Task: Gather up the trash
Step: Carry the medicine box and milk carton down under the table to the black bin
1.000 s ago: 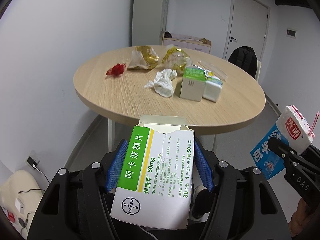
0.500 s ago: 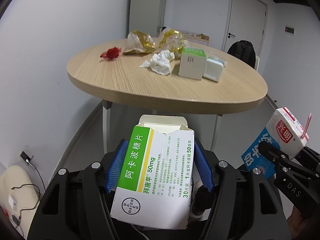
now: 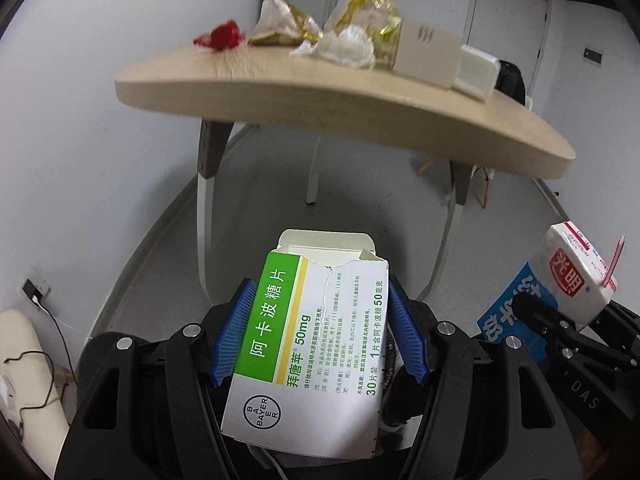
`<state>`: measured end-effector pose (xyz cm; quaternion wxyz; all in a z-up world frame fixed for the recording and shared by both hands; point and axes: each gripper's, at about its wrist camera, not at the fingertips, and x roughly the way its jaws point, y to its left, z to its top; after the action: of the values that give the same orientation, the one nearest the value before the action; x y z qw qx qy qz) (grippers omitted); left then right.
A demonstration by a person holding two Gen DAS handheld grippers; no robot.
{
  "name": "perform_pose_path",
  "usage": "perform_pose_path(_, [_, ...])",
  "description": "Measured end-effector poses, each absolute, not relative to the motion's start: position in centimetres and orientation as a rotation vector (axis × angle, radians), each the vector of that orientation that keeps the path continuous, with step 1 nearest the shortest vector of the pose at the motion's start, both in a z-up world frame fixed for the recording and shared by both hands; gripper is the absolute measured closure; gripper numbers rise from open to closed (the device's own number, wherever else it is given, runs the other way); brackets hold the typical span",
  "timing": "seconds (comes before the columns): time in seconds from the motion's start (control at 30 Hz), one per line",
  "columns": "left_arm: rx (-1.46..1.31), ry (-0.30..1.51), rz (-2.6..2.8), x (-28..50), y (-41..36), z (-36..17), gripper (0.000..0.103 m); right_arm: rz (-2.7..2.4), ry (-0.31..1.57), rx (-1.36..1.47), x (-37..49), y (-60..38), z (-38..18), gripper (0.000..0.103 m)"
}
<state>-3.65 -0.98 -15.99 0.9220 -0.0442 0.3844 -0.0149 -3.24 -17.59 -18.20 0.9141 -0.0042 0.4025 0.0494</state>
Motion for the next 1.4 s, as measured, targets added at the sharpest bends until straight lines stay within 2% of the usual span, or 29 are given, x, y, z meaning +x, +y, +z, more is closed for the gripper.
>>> perform_pose_path(0.63, [-0.064,0.919,0.007,3.4,-1.3,-24.4,0.039,0.118,1.008,0.018,3.5,-17.2,-27.3,0.064])
perform_pose_path(1.4, [-0.058,1.115,-0.003,6.8,-1.3,-32.2,0.039,0.108,1.231,-0.006,8.8,-16.1,-35.4,0.064])
